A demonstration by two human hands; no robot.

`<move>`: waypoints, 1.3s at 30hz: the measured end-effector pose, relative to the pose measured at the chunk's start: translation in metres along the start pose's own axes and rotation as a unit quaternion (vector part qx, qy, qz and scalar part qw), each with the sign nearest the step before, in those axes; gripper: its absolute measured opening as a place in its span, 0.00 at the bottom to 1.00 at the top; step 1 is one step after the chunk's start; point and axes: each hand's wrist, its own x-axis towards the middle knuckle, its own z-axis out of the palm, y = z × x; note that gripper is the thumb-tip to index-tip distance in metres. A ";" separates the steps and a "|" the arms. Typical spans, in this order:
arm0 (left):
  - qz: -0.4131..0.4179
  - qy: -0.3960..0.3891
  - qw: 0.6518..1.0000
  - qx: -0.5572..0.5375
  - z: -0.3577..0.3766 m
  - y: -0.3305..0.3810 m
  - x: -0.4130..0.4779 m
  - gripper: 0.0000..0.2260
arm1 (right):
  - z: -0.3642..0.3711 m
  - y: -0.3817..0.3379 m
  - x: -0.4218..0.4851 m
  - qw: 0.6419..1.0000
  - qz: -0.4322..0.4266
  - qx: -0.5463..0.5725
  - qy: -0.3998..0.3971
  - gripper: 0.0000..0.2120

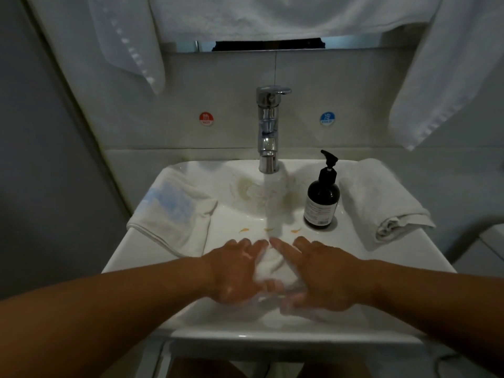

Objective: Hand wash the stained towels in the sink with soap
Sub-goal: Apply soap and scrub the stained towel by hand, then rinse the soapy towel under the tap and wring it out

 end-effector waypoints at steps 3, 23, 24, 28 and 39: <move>-0.013 0.025 0.999 0.034 0.005 0.006 0.005 0.42 | 0.003 0.003 0.015 1.000 0.012 -0.008 0.019 0.57; 0.033 0.130 0.966 -0.221 -0.023 -0.047 0.021 0.28 | -0.019 0.033 0.017 0.973 0.074 0.185 0.118 0.29; 0.033 0.138 0.965 -0.222 -0.024 -0.049 0.022 0.27 | -0.027 0.032 0.014 0.982 0.075 0.140 0.106 0.33; 0.042 0.148 0.956 -0.250 -0.023 -0.059 0.026 0.24 | -0.072 0.023 0.004 0.953 0.085 0.092 0.276 0.31; 0.038 0.141 0.957 -0.252 -0.022 -0.065 0.026 0.24 | -0.198 0.005 0.029 0.837 0.048 0.099 0.536 0.27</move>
